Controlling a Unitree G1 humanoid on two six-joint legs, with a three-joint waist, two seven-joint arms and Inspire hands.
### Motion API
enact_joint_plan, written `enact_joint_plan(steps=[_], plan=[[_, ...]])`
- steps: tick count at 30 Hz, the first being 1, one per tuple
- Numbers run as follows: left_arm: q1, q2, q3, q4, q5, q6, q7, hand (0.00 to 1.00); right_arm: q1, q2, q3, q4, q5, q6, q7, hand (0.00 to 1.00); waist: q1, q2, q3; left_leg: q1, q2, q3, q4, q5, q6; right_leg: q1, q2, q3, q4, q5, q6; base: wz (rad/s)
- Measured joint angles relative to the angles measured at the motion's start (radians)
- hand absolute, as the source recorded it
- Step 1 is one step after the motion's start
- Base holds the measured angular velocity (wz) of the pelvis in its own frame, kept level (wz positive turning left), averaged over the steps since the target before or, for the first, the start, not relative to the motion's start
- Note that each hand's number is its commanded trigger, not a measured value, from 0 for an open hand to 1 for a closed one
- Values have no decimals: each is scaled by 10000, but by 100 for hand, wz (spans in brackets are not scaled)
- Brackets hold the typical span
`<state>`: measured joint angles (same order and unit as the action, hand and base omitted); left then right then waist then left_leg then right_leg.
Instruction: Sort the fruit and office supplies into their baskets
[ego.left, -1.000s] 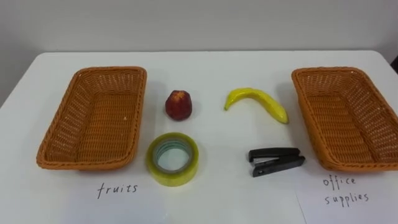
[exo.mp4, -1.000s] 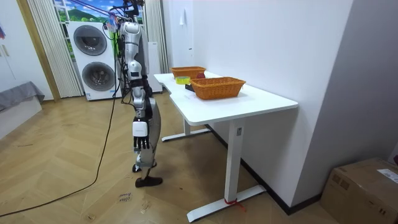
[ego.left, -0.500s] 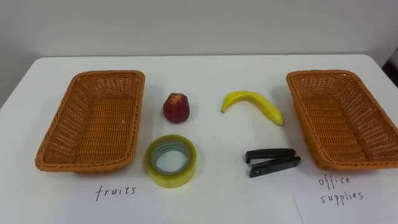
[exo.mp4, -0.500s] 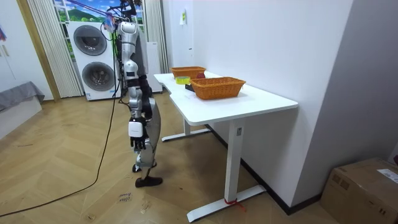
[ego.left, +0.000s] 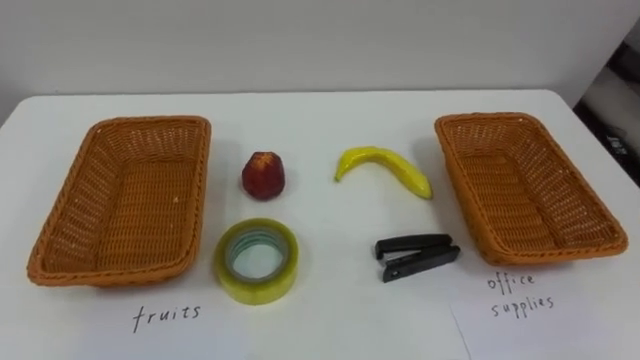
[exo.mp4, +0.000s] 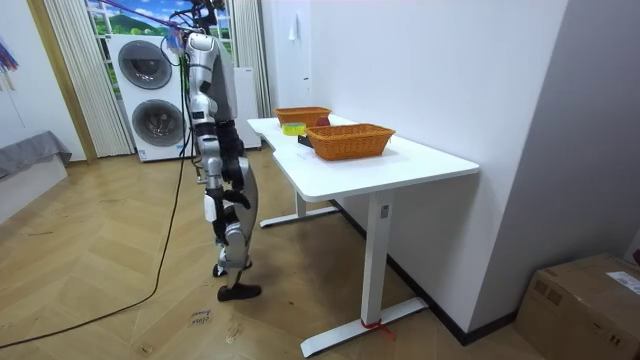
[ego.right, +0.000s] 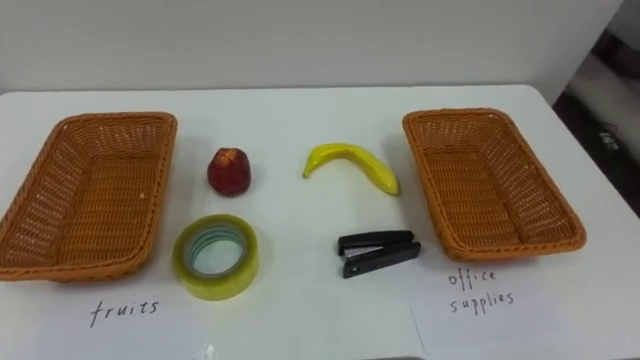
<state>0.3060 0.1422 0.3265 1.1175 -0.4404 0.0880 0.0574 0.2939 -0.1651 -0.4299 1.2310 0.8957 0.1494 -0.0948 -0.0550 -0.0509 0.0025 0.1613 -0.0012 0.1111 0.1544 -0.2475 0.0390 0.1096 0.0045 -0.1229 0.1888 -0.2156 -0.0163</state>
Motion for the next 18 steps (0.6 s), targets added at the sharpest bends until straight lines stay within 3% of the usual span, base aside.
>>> enact_joint_plan(steps=[6, 9, 14, 18], plan=[[5, 70, 352, -29, 191, -25, -22, 0, -15, -54, -1112, -692, 49, -195, -781, 0, -204, -178, -68, 67, 35, 231, -23, 3, -5, -21, -2, 171, 15, 32, -11, -9], [7, 71, 678, -37, 189, -66, -8, 0, -162, -370, -1824, -1726, 74, -226, -1460, 0, -342, -229, -67, 109, 32, 284, -49, 0, 0, -32, 2, 304, 16, 64, 15, -11], [190, 96, 1012, -466, 199, -118, 142, 0, -240, -894, -2691, -4810, -44, -778, -3256, 0, -591, -275, -65, -50, 16, 289, -77, -14, 26, -206, 16, 388, 37, 90, 47, -3], [193, 94, 1005, -459, 199, -260, 270, 0, -298, -948, -2690, -6615, -1297, -1085, -4468, 0, -589, -285, -64, -131, 28, 296, -37, -12, 24, -256, 79, 385, -16, 130, 35, 0]])
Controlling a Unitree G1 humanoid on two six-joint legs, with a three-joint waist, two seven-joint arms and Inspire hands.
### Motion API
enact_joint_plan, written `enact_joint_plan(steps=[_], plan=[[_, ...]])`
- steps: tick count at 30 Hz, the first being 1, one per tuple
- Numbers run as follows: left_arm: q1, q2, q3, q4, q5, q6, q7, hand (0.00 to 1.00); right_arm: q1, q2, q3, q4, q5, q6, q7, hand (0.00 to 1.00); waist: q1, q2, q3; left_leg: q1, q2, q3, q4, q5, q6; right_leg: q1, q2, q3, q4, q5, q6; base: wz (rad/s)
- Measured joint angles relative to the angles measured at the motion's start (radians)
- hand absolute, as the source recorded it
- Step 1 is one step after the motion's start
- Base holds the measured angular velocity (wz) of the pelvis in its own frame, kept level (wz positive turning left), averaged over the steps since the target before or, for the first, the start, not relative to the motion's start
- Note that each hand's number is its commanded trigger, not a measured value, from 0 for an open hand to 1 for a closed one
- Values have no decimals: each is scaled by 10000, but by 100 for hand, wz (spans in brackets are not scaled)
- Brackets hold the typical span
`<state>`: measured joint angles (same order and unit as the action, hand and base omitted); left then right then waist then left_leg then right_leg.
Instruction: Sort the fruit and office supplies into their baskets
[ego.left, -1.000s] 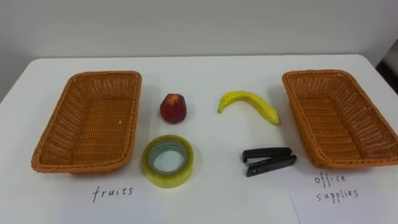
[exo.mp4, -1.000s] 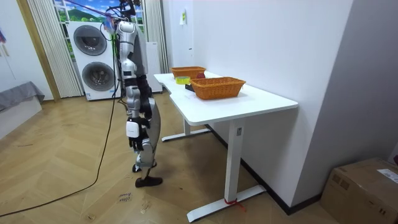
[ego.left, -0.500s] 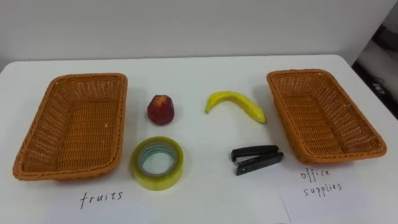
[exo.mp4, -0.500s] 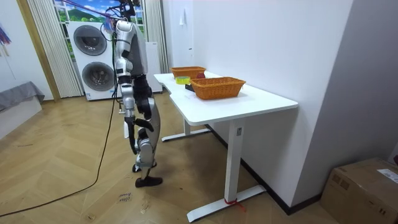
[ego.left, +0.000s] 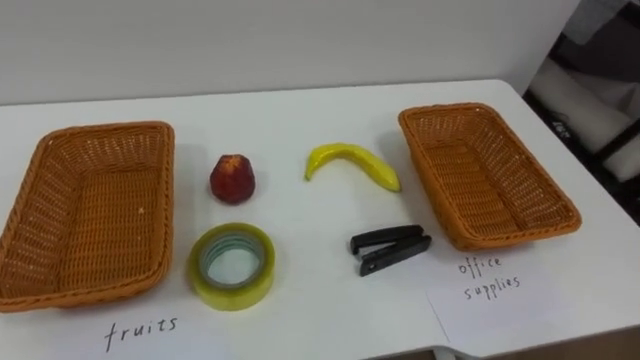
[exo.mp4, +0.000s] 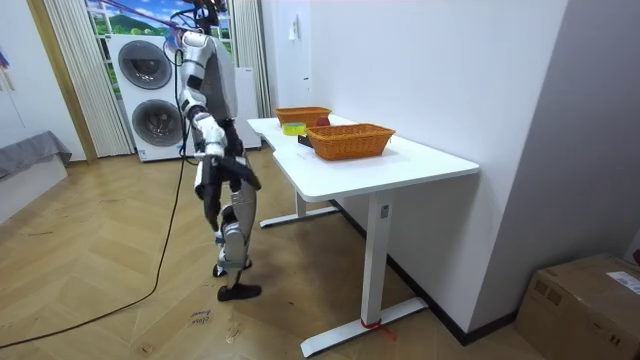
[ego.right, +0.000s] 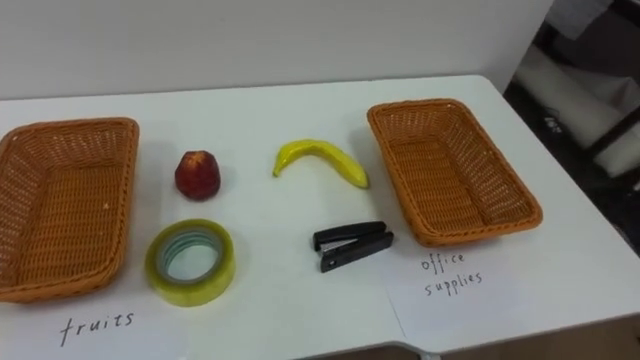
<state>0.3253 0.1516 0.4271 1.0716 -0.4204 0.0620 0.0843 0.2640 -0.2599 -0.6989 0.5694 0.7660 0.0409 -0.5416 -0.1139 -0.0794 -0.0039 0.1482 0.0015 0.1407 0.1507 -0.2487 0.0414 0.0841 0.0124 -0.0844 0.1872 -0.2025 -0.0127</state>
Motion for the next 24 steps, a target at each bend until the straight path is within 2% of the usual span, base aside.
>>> enact_joint_plan(steps=[3, 5, 8, 11, 16, 17, 18, 22, 24], plan=[[86, -2, -220, -141, 132, -75, 139, 0, -8, 0, 15, -1452, -450, -157, -850, 0, 31, 4, -1, -70, 1, -3, 11, 1, 0, -64, 2, -6, 31, 0, 0, 0], [185, -42, -329, -376, 440, -220, 163, 0, -17, -9, -7, -2574, -793, -294, -1336, 0, 39, -54, -36, -201, -3, -5, 22, 3, 0, -182, -3, -16, 90, 3, 2, 0], [191, -49, -380, -332, 633, -279, 165, 0, -185, -144, -10, -3613, -2205, -407, -1857, 0, 62, 17, 3, -214, -3, 21, 18, 4, 1, -197, -9, -20, 150, 1, 4, 0], [185, -138, -391, -286, 910, -268, 139, 0, -326, -146, 1, -4674, -3490, -409, -2125, 0, 104, 14, 3, -264, -2, 82, 11, 4, 1, -340, -7, 1, 170, -1, 4, -5], [204, -174, -417, -239, 1185, -274, 122, 0, -611, -240, 20, -5951, -4767, -457, -2443, 0, 138, 16, 6, -309, 0, 93, 26, 4, 2, -375, -11, -34, 163, -1, 3, -1], [190, -175, -433, -156, 1176, -279, 123, 0, -720, -246, 23, -6227, -5253, -453, -2556, 0, 137, -31, -31, -319, -3, 88, 21, 5, 2, -396, -19, -61, 174, -1, 4, 0], [192, -174, -439, -109, 1177, -283, 123, 0, -774, -252, 21, -6387, -5457, -453, -2610, 0, 142, -30, -29, -328, -4, 79, 19, 6, 3, -398, -20, -66, 172, -1, 4, 0], [184, -149, -498, 285, 1192, -282, 122, 0, -1114, -618, 101, -7607, -6338, -408, -2766, 0, 146, -64, -31, -332, -78, -2, 31, 10, 4, -330, -23, -100, 172, -1, 4, 1], [169, -131, -522, 369, 1191, -283, 124, 0, -1307, -760, 102, -7977, -6689, -409, -2731, 0, 136, -121, -5, -374, -88, -80, 87, 12, 8, -320, -47, -180, 174, -2, 5, 12]])
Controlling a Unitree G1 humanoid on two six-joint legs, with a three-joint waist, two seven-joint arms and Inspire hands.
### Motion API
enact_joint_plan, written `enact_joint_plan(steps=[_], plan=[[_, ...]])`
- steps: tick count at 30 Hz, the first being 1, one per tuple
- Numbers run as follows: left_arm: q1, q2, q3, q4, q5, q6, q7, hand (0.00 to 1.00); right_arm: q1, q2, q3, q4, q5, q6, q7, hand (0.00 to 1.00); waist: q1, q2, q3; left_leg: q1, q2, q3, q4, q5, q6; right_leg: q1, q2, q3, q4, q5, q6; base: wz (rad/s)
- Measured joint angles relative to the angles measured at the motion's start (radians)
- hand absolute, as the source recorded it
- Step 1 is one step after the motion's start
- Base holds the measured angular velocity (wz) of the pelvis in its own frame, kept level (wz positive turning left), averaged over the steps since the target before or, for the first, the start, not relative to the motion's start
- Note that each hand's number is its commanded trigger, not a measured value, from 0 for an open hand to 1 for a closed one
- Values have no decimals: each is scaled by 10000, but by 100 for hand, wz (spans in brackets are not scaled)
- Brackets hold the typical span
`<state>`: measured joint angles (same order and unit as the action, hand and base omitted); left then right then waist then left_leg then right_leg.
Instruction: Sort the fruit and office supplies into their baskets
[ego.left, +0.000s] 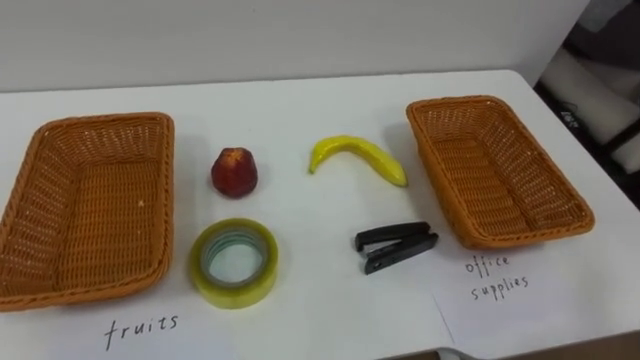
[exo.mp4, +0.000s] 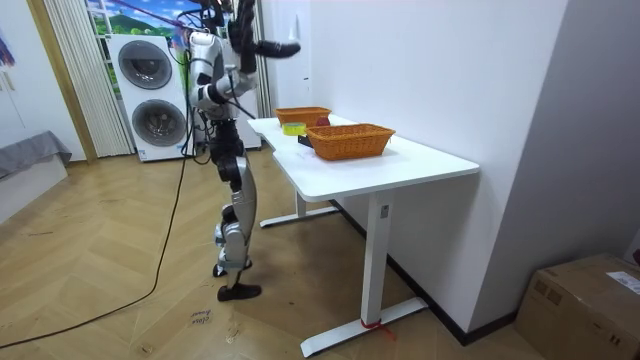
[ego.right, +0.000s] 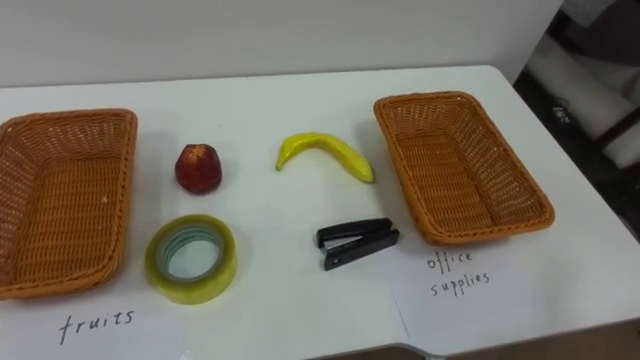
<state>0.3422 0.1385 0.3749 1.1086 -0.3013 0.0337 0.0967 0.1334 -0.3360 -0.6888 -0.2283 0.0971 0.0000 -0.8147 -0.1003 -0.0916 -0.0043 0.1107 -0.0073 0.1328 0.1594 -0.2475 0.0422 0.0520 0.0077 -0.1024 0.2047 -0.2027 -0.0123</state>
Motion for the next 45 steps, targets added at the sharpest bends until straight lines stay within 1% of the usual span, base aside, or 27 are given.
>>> enact_joint_plan(steps=[1, 2, 4, 5, 7, 8, 11, 15, 16, 18, 20, 22, 24, 27, 28, 31, 34, 36, 37, 38, 42, 45], plan=[[-6, 43, -155, 42, 2, 1, 9, 0, -147, -42, 12, -172, -248, 0, 32, 0, 8, -84, 15, -43, -5, -42, 56, 0, 0, -4, -21, -58, 7, 0, 0, 15], [-8, 97, -320, 81, 34, 5, 4, 0, -246, -50, 22, -375, -367, 4, 111, 0, 30, -121, 42, -96, -5, -52, 80, 0, 0, -26, -30, -100, 7, 0, 0, 11], [-7, 106, -394, 86, 227, 16, 4, 0, -348, -80, 31, -722, -650, 10, 235, 0, 146, -190, 67, -139, 16, -108, 96, -2, 3, -44, -42, -135, 6, 0, 0, 7], [-14, 105, -456, 90, 314, 27, 3, 0, -482, -156, 63, -928, -666, 10, 301, 0, 199, -180, 58, -143, 46, -138, 98, -6, 7, -36, -56, -171, 5, 1, 1, 7], [-53, 109, -472, 95, 353, 28, 3, 0, -723, -210, 218, -1148, -797, 8, 336, 0, 222, -197, 57, -129, 35, -250, 101, -5, 8, -20, -87, -303, -5, 3, 4, 13], [-105, 114, -484, 96, 364, 28, 1, 0, -837, -232, 389, -1258, -984, 8, 349, 0, 298, -161, 34, -118, 35, -284, 114, -5, 9, -8, -92, -351, -6, 4, 4, 12], [-244, 126, -488, 118, 365, 24, -4, 0, -971, -258, 819, -1469, -1142, -8, 672, 0, 482, -110, 19, -114, 59, -288, 130, -3, 6, -6, -72, -373, 8, 14, -11, 1], [-230, 111, -679, 122, 359, 34, -91, 0, -1420, -295, 1289, -1685, -1402, 30, 1164, 0, 526, -70, 28, -130, 67, -287, 120, -1, 1, 4, -60, -392, 23, 16, -13, 0], [-233, 124, -822, 140, 358, 30, -163, 0, -1673, -369, 1526, -1770, -1422, 31, 1281, 0, 519, -81, 34, -128, 69, -286, 119, 0, 1, 16, -61, -399, 53, 16, -13, 0], [-289, 122, -865, 222, 360, 26, -262, 0, -1966, -597, 1818, -1793, -1473, 40, 1536, 0, 524, -59, 46, -126, 69, -285, 119, 0, 1, 10, -63, -406, 68, 15, -13, 0], [-372, 125, -864, 379, 358, 20, -277, 0, -2162, -895, 2108, -1794, -1793, 111, 1971, 0, 527, -90, 32, -131, 74, -288, 114, 0, 1, 9, -60, -407, 67, 15, -13, 0], [-386, 121, -868, 528, 356, 21, -321, 0, -2276, -1009, 2253, -1794, -1915, 171, 2227, 0, 540, -133, 19, -129, 79, -292, 114, 0, 1, 21, -53, -407, 67, 15, -14, 0], [-397, 120, -868, 607, 357, 34, -413, 0, -2408, -1024, 2329, -1808, -2215, 237, 2479, 0, 546, -175, 4, -129, 79, -290, 121, 1, -2, 17, -53, -401, 68, 15, -14, 0], [-421, 121, -866, 609, 405, 43, -524, 0, -2631, -1035, 2478, -1821, -2394, 243, 2948, 0, 656, -253, 33, -131, 78, -283, 175, 3, -4, 25, -54, -379, 67, 17, -16, 0], [-457, 139, -866, 599, 424, 43, -606, 0, -2668, -1041, 2600, -1821, -2583, 247, 3142, 0, 722, -269, 58, -139, 77, -290, 218, 3, -4, 45, -56, -376, 63, 18, -18, 0], [-637, 164, -868, 602, 434, 41, -683, 0, -2803, -1073, 2933, -1819, -2897, 247, 3745, 0, 817, -322, 61, -164, 80, -317, 243, 2, -4, 53, -56, -398, 44, 51, -34, 2], [-701, 211, -1047, 586, 434, 37, -770, 0, -3104, -1088, 3231, -1819, -3133, 248, 4285, 0, 814, -277, 59, -235, 92, -392, 282, 2, -3, 72, -60, -514, -9, 125, -40, 7], [-704, 260, -1078, 598, 434, 39, -821, 0, -3251, -1223, 3431, -1819, -3408, 370, 4495, 0, 808, -265, 56, -306, 99, -410, 293, 2, -4, 47, -61, -554, -7, 138, -53, 3], [-700, 281, -1081, 602, 435, 43, -812, 0, -3308, -1383, 3572, -1820, -3482, 457, 4677, 0, 810, -243, 53, -315, 109, -410, 306, 3, -6, 46, -61, -594, -8, 156, -66, 0], [-697, 311, -1081, 601, 436, 43, -811, 0, -3308, -1463, 3615, -1821, -3681, 463, 4866, 0, 815, -224, 47, -317, 113, -423, 311, 6, -11, 54, -63, -639, -7, 163, -66, 0], [-687, 358, -1166, 602, 431, 40, -786, 0, -3313, -1493, 3807, -1823, -4180, 464, 5276, 0, 839, -164, 22, -312, 110, -419, 313, 10, -13, 58, -66, -641, -1, 164, -67, 0], [-728, 399, -1301, 596, 433, 6, -786, 0, -3345, -1704, 4084, -1812, -4218, 465, 5607, 0, 839, -147, 26, -306, 112, -375, 312, 18, -15, 62, -63, -635, 2, 164, -67, 0]])
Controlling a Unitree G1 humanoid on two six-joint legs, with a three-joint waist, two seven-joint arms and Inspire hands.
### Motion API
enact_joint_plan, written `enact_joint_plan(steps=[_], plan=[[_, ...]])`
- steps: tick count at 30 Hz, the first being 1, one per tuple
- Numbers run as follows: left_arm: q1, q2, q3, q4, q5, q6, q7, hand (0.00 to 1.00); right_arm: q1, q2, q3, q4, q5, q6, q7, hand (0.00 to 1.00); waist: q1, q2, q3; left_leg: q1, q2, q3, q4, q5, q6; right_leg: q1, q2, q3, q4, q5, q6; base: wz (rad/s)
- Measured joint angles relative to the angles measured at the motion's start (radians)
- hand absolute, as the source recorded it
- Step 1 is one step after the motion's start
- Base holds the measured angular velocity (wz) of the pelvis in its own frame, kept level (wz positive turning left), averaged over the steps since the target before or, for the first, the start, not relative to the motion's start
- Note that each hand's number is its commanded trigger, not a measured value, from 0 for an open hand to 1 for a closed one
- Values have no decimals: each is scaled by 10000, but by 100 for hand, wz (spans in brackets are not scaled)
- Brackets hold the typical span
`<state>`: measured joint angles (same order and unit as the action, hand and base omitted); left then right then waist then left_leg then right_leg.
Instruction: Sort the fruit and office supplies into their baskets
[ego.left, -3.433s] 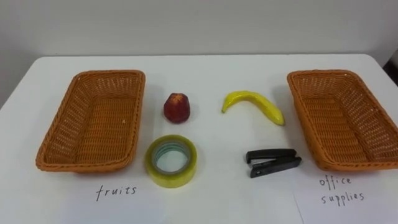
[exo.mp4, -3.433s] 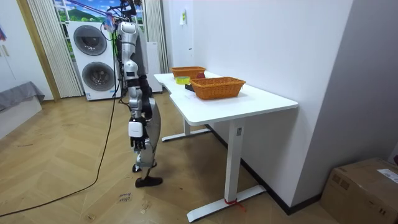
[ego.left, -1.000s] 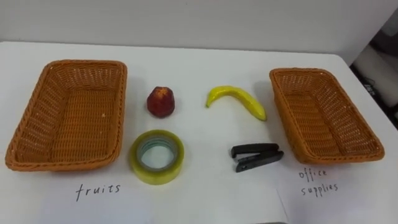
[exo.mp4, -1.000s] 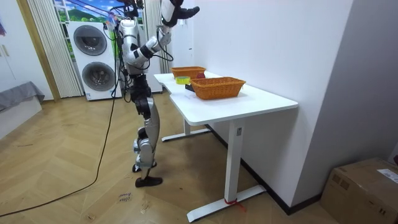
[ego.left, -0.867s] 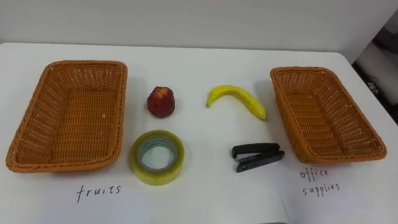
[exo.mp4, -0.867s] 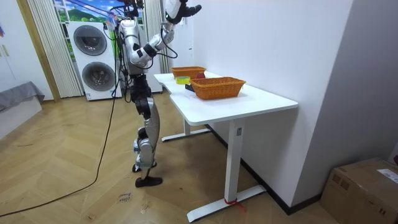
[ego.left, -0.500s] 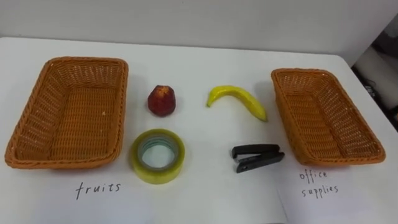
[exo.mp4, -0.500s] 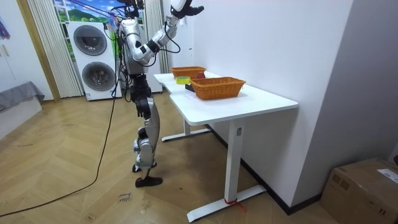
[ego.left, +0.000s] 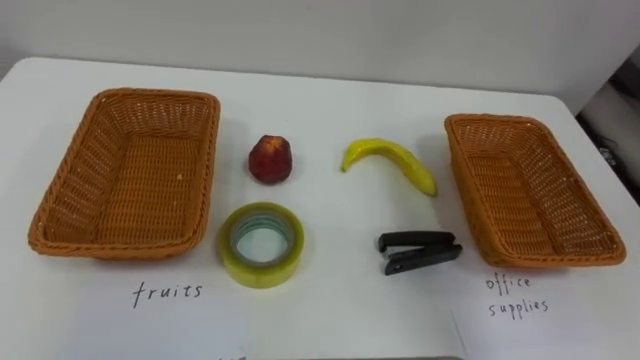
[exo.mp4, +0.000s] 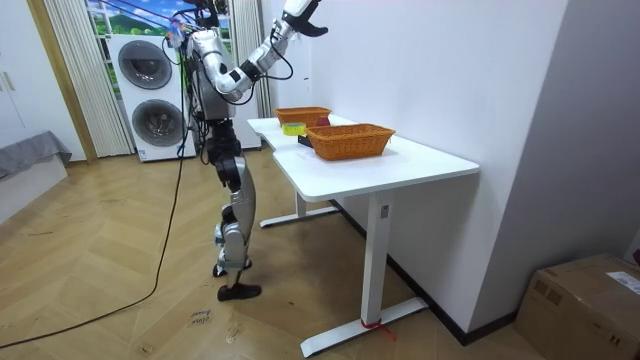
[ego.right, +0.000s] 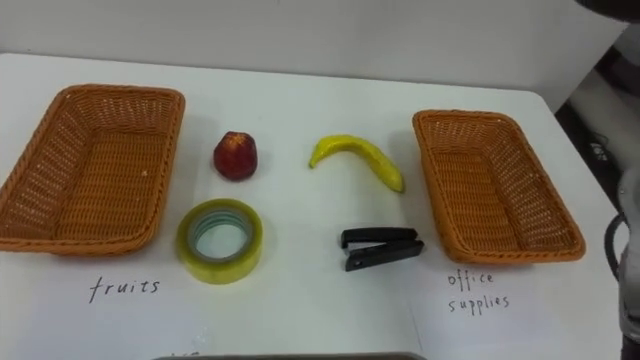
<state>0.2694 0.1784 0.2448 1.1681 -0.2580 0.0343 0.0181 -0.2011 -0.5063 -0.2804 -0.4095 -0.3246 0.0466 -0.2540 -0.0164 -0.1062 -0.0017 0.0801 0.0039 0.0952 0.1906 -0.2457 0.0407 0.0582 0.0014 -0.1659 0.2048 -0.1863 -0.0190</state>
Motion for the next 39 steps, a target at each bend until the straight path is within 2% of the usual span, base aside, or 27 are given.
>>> enact_joint_plan(steps=[4, 11, 18, 26, 31, 35, 39], plan=[[-66, 59, -123, 0, 9, -39, -43, 0, -359, -119, 255, 6, 10, -5, 472, 0, 13, -27, 5, 31, 4, 6, 1, 6, -5, 33, 2, -1, -6, 1, -1, 0], [-114, 215, -167, 1, -38, -113, -133, 0, -363, -161, 720, 42, 36, -6, 1267, 0, 242, -139, 50, 170, 13, 11, -16, 5, -5, 140, 2, 1, -15, 7, -4, -1], [-176, 262, -222, -14, -35, -113, -137, 0, -357, -152, 1170, 189, -417, 9, 2156, 0, 262, -113, 70, 127, 10, -10, -24, 5, -4, 111, 3, 10, -22, 27, -5, 0], [-352, 275, -392, -13, -60, -94, -297, 0, -343, -142, 1388, 194, -820, 520, 3258, 0, 249, -64, 54, 110, 11, -10, -12, 7, -3, 85, 11, 24, -33, 28, -5, 0], [-403, 275, -592, -24, -62, -94, -337, 0, -317, -105, 1440, 310, -833, 588, 3765, 0, 260, -70, 38, 115, 11, -7, 4, 8, -2, 82, 9, 24, -32, 28, -5, 0], [-410, 282, -810, -22, -161, -89, -368, 0, -277, -109, 1892, 493, -1177, 871, 4200, 0, 318, -89, 25, 115, 14, 2, -13, 7, -2, 76, 10, 20, -28, 30, -7, 0], [-463, 285, -932, -25, -132, -44, -353, 0, -200, -116, 2188, 703, -1164, 963, 4595, 0, 457, -120, 1, 106, 15, -8, -9, 7, -2, 78, 10, 15, -28, 33, -10, 0]])
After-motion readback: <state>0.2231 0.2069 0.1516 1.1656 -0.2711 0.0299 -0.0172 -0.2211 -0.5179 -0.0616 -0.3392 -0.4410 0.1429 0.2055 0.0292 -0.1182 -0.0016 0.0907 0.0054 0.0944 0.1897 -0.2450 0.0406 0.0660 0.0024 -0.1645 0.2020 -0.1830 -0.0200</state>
